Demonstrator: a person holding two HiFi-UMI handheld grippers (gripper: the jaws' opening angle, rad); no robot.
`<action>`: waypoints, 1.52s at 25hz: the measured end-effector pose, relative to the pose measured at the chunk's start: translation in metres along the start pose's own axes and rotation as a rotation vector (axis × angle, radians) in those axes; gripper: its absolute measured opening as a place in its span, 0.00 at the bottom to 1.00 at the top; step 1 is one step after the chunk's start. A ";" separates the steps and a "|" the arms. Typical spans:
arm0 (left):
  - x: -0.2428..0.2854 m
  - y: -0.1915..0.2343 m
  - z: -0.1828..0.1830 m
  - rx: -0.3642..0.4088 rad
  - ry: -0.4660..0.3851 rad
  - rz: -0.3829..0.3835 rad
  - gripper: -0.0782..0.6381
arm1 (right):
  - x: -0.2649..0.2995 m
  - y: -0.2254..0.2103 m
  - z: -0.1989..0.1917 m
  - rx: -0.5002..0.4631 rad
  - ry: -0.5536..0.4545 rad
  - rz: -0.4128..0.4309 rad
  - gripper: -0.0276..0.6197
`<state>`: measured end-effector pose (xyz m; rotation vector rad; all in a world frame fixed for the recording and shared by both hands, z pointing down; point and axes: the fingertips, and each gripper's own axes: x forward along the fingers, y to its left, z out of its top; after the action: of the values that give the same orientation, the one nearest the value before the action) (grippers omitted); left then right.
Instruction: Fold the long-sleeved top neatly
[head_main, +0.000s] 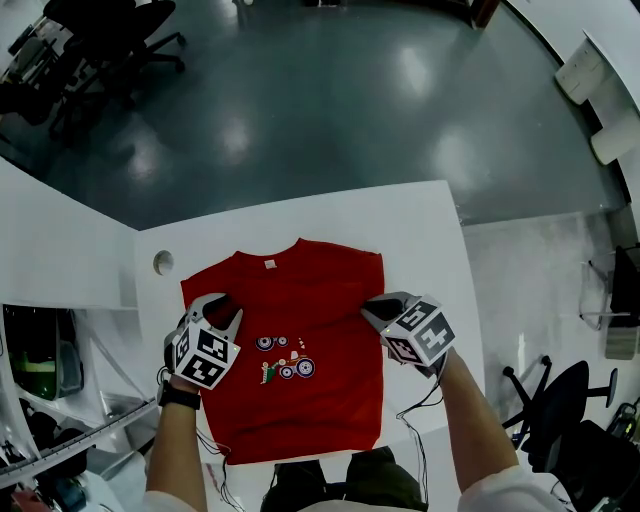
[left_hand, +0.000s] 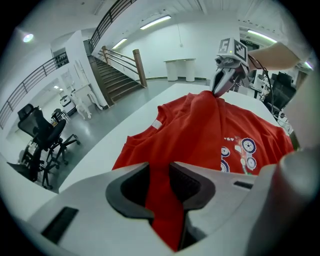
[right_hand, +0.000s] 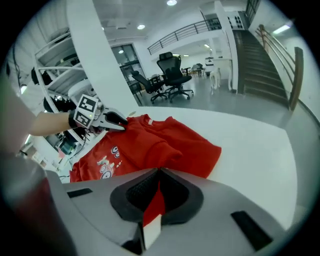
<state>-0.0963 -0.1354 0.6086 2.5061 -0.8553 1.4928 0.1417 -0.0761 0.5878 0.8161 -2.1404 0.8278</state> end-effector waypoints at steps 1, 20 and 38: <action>0.001 -0.001 0.000 0.002 0.002 -0.004 0.29 | 0.001 -0.001 -0.006 0.019 0.026 -0.001 0.08; 0.003 -0.002 0.000 0.004 0.004 -0.005 0.29 | -0.016 -0.037 0.007 -0.178 0.042 -0.116 0.14; 0.005 -0.002 -0.001 -0.004 0.004 -0.004 0.29 | 0.022 -0.039 0.009 -0.852 0.183 -0.245 0.27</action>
<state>-0.0941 -0.1349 0.6136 2.4993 -0.8520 1.4928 0.1549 -0.1128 0.6112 0.4970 -1.9048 -0.1560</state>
